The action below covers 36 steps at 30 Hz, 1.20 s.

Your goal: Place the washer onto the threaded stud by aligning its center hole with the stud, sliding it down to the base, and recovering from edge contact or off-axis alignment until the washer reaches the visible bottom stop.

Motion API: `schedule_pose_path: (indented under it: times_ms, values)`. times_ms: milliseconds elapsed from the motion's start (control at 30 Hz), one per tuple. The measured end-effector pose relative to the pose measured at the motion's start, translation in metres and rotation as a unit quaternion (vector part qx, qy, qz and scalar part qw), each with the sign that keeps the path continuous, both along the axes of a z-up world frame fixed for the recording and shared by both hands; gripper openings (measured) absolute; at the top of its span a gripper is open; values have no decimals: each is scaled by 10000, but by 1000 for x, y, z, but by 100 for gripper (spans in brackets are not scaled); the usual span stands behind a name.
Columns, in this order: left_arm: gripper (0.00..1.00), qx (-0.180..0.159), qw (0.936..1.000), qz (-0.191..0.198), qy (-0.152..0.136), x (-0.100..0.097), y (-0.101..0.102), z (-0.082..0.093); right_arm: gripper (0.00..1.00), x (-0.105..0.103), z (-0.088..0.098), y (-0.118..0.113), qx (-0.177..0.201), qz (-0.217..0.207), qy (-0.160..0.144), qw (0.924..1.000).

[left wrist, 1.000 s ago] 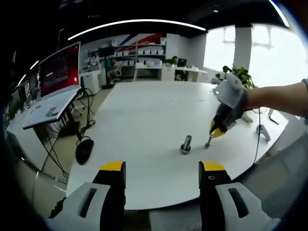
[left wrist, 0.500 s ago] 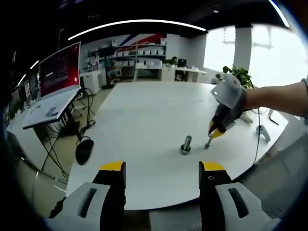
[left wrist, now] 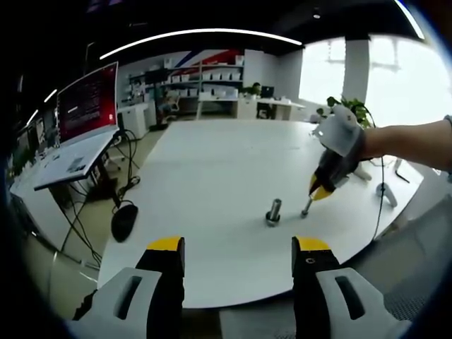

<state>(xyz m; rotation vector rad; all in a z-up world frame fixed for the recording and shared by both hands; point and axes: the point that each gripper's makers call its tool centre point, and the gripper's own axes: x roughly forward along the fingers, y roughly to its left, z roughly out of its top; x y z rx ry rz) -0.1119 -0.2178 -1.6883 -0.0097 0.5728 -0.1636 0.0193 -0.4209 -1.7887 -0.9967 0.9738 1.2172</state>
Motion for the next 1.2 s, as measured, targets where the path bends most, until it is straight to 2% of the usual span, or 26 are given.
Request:
schedule_pose_path:
  times_ms: [300,1200]
  values:
    - [60,-24,10000,33,-27,0,1,1,13,3,-5,0,-66,22,4,10000]
    - [59,-45,10000,57,-11,0,1,0,13,-1,-47,4,-380,157,216,9989]
